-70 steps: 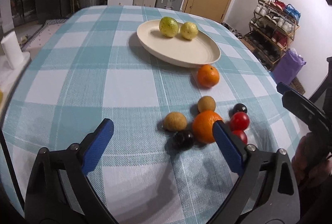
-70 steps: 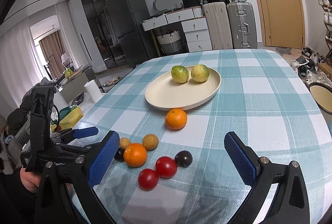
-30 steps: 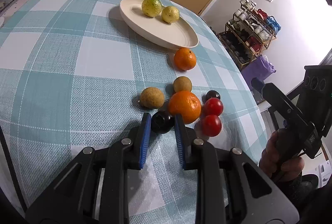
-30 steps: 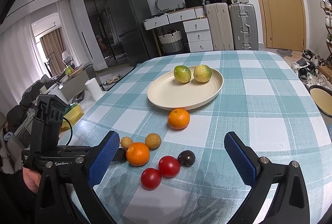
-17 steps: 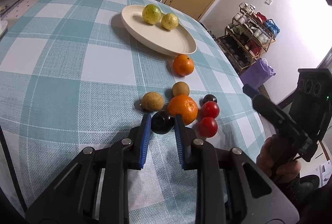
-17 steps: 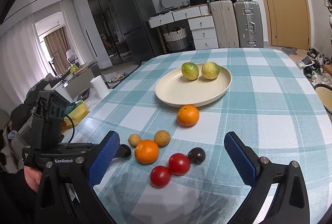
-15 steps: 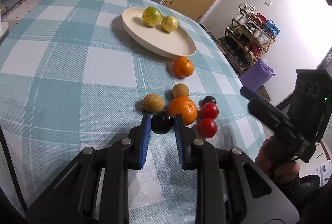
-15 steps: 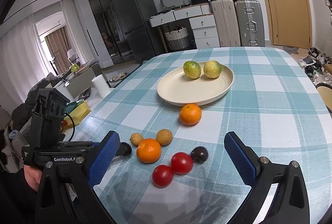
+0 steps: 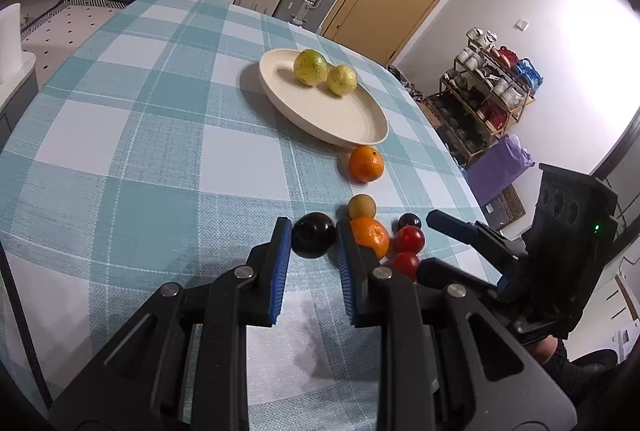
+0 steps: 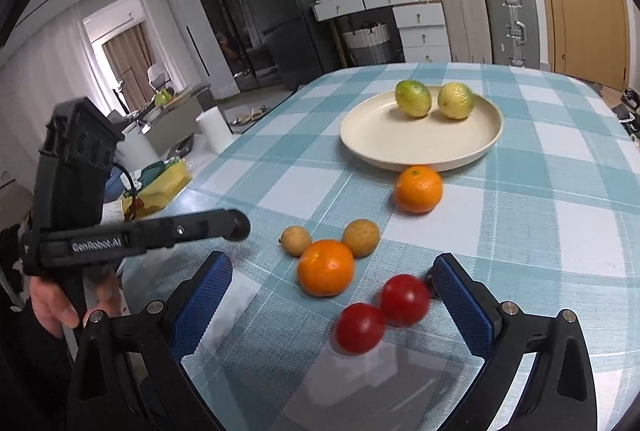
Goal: Organize fruits
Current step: 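Grasp the tangerine with the right tool while the left tool holds the plum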
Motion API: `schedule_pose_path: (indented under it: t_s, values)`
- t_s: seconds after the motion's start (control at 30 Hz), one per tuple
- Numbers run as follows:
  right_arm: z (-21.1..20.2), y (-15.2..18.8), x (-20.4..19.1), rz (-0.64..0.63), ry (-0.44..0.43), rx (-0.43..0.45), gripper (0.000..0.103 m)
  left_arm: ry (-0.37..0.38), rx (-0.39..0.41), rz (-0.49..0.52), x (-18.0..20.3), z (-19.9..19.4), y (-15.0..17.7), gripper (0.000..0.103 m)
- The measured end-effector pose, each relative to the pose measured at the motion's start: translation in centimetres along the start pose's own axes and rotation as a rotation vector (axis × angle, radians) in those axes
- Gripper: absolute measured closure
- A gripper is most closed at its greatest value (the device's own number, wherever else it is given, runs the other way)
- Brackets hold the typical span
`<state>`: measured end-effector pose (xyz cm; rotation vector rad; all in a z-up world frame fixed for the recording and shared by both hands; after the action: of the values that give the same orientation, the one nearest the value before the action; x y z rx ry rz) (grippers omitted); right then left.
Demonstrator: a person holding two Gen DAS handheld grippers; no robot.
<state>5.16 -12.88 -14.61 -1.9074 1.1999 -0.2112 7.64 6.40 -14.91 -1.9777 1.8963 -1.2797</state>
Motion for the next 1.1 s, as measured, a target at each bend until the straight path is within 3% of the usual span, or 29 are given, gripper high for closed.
schedule_pose_path:
  t_s: [0.23,0.43,0.73,0.93,1.1]
  values:
    - [1.5,-0.1,-1.1,-0.023,-0.024,-0.024,0.001,0.004,0.003,-0.017,-0.6,-0.3,-0.1,0.083]
    - [2.8,0.0,-1.4,-0.028,-0.022,-0.067,0.01,0.008,0.009,-0.022,-0.7,-0.6,-0.1,0.083]
    - [4.0,0.0,-1.4,-0.045,0.034,-0.112,0.039,0.015,0.002,-0.025,-0.7,-0.5,0.0,0.083]
    - [4.5,0.1,-1.6,-0.083,0.096,-0.137,0.065,0.015,-0.011,-0.023,-0.6,-0.3,0.2,0.083]
    - [4.7,-0.1,-1.5,-0.08,0.097,-0.145,0.067,0.016,-0.01,-0.024,-0.6,-0.4,0.4,0.083]
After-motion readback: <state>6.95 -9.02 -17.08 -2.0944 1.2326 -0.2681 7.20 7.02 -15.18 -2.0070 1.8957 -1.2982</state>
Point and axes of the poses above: each gripper's, at about its wrist camera, not at the fingertips, and z roughly the way its jaws point, x to its right, y to its underside, the point moved 5 cm from there along z, roughly the way its jaws point, and after that the axes turned 1 degree about -y, right-handed, at the moved point
